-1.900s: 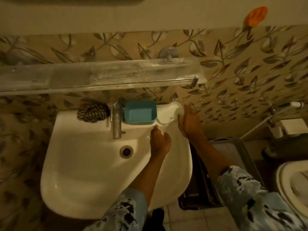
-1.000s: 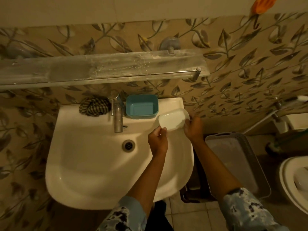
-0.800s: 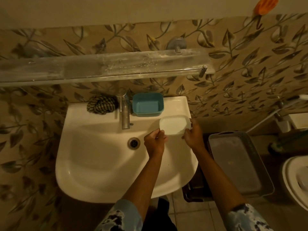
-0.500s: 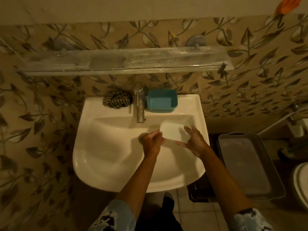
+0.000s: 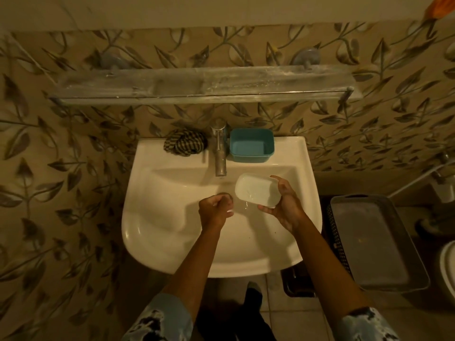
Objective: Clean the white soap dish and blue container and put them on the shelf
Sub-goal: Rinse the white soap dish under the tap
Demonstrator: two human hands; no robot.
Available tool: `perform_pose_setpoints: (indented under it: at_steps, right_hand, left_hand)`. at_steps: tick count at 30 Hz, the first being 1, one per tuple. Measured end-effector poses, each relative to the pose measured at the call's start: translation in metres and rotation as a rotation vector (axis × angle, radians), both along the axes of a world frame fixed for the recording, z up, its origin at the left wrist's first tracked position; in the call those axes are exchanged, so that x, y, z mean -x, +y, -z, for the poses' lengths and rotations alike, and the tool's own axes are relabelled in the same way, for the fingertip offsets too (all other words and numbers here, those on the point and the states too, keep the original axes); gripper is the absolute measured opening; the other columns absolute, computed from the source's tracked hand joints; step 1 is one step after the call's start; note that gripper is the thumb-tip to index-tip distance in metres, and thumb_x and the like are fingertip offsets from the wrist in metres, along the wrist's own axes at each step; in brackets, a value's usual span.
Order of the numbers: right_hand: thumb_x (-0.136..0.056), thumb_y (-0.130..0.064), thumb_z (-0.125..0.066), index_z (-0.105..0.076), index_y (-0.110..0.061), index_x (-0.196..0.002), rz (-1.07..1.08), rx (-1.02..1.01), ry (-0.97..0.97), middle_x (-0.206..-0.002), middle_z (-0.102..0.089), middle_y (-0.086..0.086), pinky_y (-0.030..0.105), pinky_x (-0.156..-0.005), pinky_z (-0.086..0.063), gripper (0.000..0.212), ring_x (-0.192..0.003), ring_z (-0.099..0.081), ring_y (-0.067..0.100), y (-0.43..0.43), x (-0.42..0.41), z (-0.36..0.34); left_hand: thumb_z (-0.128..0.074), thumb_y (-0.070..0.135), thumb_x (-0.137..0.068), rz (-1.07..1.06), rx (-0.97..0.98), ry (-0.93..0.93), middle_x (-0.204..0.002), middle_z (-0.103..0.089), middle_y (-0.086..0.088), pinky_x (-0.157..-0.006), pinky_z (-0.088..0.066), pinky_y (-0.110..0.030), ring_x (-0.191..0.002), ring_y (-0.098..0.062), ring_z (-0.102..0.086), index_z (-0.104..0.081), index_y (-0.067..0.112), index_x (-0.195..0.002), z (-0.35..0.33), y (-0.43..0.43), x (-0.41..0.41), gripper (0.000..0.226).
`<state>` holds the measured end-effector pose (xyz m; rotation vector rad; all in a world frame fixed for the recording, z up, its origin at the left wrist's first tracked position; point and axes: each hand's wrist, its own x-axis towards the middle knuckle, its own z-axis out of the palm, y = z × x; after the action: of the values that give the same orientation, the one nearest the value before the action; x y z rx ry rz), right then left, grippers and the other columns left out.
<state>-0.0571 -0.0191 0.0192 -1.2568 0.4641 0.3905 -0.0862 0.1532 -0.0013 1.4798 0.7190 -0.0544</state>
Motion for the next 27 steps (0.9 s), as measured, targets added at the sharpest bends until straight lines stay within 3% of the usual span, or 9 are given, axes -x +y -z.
perform_pose_setpoints:
  at_steps: [6,13,18,27]
  right_hand:
    - [-0.102,-0.034,-0.037,-0.053,-0.026,-0.119,-0.004,0.099,-0.115,-0.136,-0.042,0.011,0.043,-0.066,-0.059,0.025,-0.121,-0.046,0.034,0.003,0.000,-0.006]
    - [-0.102,-0.030,-0.041,-0.056,-0.034,-0.110,-0.006,0.224,-0.256,-0.134,-0.045,0.008,0.040,-0.062,-0.059,0.018,-0.119,-0.047,0.031,0.006,0.007,-0.015]
    - [-0.102,-0.023,-0.043,-0.055,-0.031,-0.114,0.004,0.278,-0.314,-0.127,-0.048,0.001,0.038,-0.062,-0.060,0.019,-0.112,-0.050,0.023,0.005,0.010,-0.027]
    - [-0.101,-0.024,-0.045,-0.050,-0.017,-0.128,-0.008,0.338,-0.394,-0.129,-0.049,0.006,0.046,-0.069,-0.060,0.029,-0.112,-0.053,0.027,0.003,0.011,-0.048]
  left_hand:
    - [-0.058,0.007,-0.087,-0.099,-0.071,0.096,-0.080,-0.070,-0.013,-0.052,-0.054,-0.027,-0.074,-0.023,-0.069,-0.066,-0.001,-0.099,0.006,0.030,0.015,0.017]
    - [-0.058,0.010,-0.089,-0.098,-0.178,0.108,-0.084,-0.070,-0.014,-0.047,-0.051,-0.021,-0.072,-0.020,-0.068,-0.066,-0.002,-0.105,0.009,0.062,0.029,0.022]
    - [-0.057,0.007,-0.089,-0.125,-0.215,0.123,-0.087,-0.070,-0.015,-0.046,-0.050,-0.020,-0.072,-0.022,-0.067,-0.066,-0.003,-0.106,0.008,0.072,0.034,0.022]
    - [-0.057,0.007,-0.090,-0.132,-0.189,0.116,-0.088,-0.069,-0.015,-0.053,-0.051,-0.025,-0.075,-0.024,-0.066,-0.065,-0.003,-0.106,0.004,0.067,0.037,0.021]
